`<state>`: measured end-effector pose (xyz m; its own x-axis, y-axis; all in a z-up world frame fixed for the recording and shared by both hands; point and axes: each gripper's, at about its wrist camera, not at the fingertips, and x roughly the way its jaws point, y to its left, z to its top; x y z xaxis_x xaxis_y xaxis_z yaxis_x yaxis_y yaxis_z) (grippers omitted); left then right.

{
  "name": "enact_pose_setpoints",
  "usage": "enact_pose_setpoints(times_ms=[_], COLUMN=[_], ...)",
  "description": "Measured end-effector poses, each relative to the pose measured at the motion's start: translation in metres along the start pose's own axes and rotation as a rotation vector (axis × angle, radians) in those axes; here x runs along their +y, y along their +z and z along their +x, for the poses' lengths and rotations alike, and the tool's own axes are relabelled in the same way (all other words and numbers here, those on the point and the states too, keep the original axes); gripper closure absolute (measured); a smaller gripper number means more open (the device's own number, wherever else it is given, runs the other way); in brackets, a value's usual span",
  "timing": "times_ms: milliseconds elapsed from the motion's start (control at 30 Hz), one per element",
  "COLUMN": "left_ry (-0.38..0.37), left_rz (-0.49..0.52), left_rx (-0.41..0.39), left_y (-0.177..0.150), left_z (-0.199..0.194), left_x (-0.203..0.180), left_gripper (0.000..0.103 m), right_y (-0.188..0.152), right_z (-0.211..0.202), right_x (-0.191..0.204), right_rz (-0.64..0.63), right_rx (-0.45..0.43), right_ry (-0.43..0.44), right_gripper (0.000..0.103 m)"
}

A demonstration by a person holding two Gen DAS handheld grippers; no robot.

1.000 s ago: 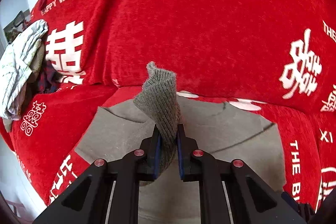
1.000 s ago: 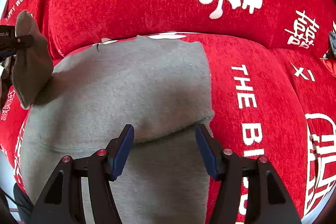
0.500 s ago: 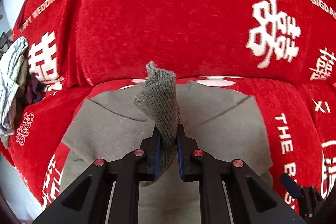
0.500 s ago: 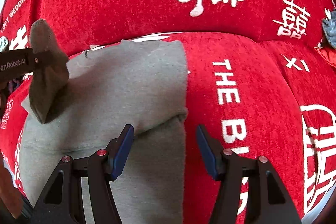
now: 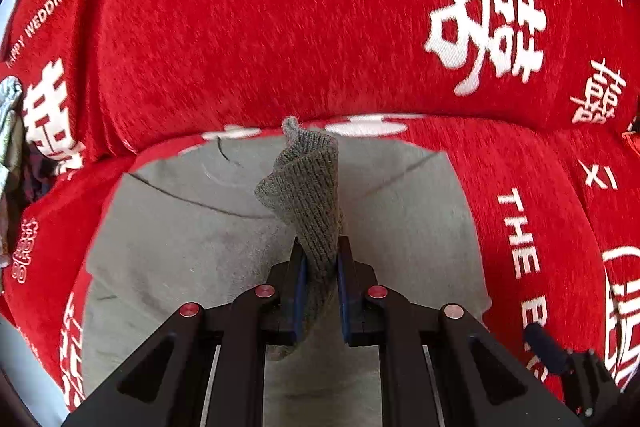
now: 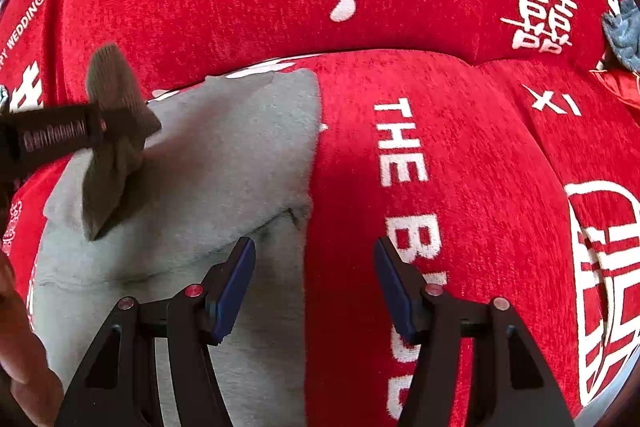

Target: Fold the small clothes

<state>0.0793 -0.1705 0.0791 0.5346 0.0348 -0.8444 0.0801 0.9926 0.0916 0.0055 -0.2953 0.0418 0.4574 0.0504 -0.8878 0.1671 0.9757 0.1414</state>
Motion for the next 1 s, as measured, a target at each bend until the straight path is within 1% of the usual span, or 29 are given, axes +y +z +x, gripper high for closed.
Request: enact_pose_setpoints(times_ms=[200,300,333,367,600,633,667,700,733,767,800,833,933,1000], left_ry=[-0.102,-0.174,-0.227,-0.253,-0.347,-0.364,-0.389,-0.438,-0.469,-0.470,-0.440,-0.438,-0.467,-0.479], left_rz=[-0.014,-0.015,-0.023,-0.027,-0.085,-0.097,-0.109,-0.120,-0.124,-0.127,-0.122,-0.116,-0.121,-0.135], left_rx=[0.048,0.064,0.072,0.082,0.142,0.147,0.153,0.161,0.159,0.146,0.131,0.128,0.133,0.124], left_y=[-0.004,-0.006,-0.008,-0.009,-0.019,-0.020,-0.020,-0.021,-0.021,-0.022,-0.022,-0.023,-0.026,-0.028], left_z=[0.015,0.022,0.024,0.026,0.044,0.046,0.048,0.050,0.050,0.046,0.043,0.043,0.039,0.035], left_x=[0.000,0.000,0.000,0.000,0.007,0.009,0.011,0.012,0.014,0.015,0.014,0.015,0.022,0.032], left_gripper=[0.088,0.088,0.088,0.088,0.087,0.080,0.070,0.043,0.025,0.024,0.024,0.024,0.024,0.024], right_y=[-0.001,-0.001,-0.001,-0.001,-0.004,-0.004,-0.004,-0.004,-0.004,-0.004,-0.004,-0.004,-0.003,-0.001], right_z=[-0.003,-0.003,-0.003,-0.003,-0.005,-0.006,-0.006,-0.006,-0.006,-0.007,-0.008,-0.009,-0.012,-0.015], right_x=[-0.007,-0.009,-0.009,-0.009,-0.009,-0.010,-0.010,-0.011,-0.011,-0.012,-0.011,-0.011,-0.009,-0.009], right_rz=[0.012,0.020,0.021,0.021,0.017,0.021,0.026,0.032,0.036,0.038,0.039,0.038,0.033,0.039], right_rx=[-0.004,-0.004,-0.004,-0.004,-0.002,-0.002,-0.002,-0.003,-0.004,-0.005,-0.007,-0.011,-0.017,-0.018], right_ry=[-0.007,-0.003,-0.002,-0.001,0.002,0.006,0.008,0.012,0.015,0.017,0.022,0.025,0.029,0.053], right_gripper=[0.039,0.039,0.039,0.039,0.039,0.039,0.038,0.038,0.038,0.038,0.037,0.037,0.038,0.037])
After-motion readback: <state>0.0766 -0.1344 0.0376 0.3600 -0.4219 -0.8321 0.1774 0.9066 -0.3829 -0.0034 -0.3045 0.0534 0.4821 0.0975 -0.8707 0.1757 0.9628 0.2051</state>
